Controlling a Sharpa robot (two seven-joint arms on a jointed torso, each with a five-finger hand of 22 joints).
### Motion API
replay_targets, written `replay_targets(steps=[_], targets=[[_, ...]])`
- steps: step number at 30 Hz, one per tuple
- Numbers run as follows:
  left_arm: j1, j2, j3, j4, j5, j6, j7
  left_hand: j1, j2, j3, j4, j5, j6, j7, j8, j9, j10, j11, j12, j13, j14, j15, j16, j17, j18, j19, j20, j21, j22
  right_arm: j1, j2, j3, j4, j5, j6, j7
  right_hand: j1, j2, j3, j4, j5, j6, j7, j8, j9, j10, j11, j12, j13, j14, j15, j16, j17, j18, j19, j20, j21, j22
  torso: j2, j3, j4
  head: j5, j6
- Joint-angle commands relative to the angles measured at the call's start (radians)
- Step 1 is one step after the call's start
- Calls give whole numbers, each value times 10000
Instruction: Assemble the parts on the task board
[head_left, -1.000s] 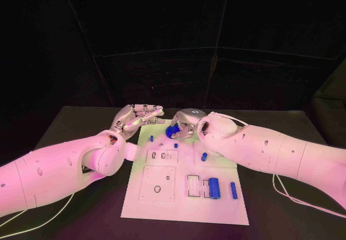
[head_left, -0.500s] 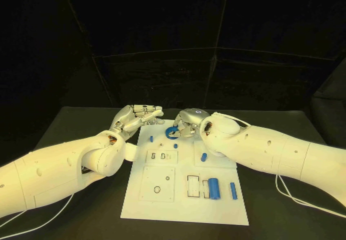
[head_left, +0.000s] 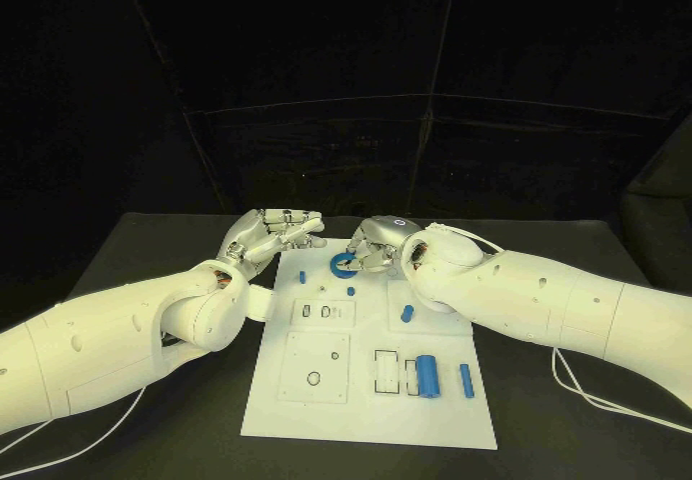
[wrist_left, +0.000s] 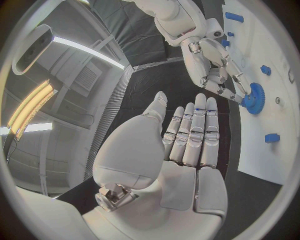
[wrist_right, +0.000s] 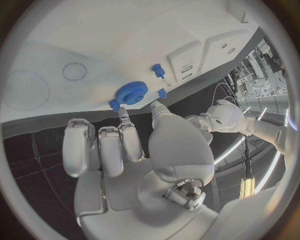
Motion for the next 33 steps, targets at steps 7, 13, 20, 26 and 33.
replay_targets(steps=[7,13,20,26,33], targets=[[18,-48,9,-30,-41,151,31,70,7,6,-52,49,-27,-11,-36,5,-56,-17,-22,-10,-29,26,-44,12,52,53,28,-63,-13,2,-1622,-10,1230,1789,-2531,1818,1337,13,-147,-739,-165,2,-17,-44,-74,122,-29,58,1096,709,-23,52,922,-211,122,-50,76,131,-28,-4,-55,-88,40],[18,-85,8,-40,-40,167,26,69,12,12,-59,49,-21,-21,-33,6,-49,-20,-19,-9,-25,24,-44,15,52,56,28,-65,-14,12,-3377,-16,2078,3942,-1536,2902,2678,-259,-36,-1799,-499,210,-58,45,-48,-23,-75,-134,942,641,-60,-69,632,-177,13,-70,-13,-33,-75,31,-180,-150,116],[15,-8,7,-147,-40,237,17,68,17,21,-71,49,-7,-32,-26,9,-34,-29,-12,-6,-14,20,-42,20,54,62,27,-67,-16,14,-4555,-22,2319,4535,-1394,3471,3109,-303,12,-2212,-577,102,-178,-35,-86,-23,-172,-143,943,653,-126,-67,679,-178,9,-118,-15,-19,-105,129,-325,-299,189],[7,98,6,-242,-40,307,13,69,19,25,-76,50,-2,-36,-24,10,-28,-32,-9,-5,-9,18,-40,22,55,65,26,-67,-16,8,-4958,-28,2101,4603,-1184,3494,3147,-289,10,-2269,-583,9,-151,-86,-100,-30,-164,-161,928,658,-137,-64,696,-180,11,-136,-15,-16,-86,158,-308,-504,170],[-28,174,5,-352,-40,340,9,69,20,28,-80,50,3,-40,-22,11,-23,-36,-6,-4,-4,16,-39,24,55,67,25,-68,-17,-75,-4909,-37,1547,4487,-981,3475,3140,-252,-10,-2313,-579,-180,-87,-162,-117,-45,-114,-188,906,664,-106,-60,717,-183,12,-128,-15,-17,-93,139,-300,-523,124]])
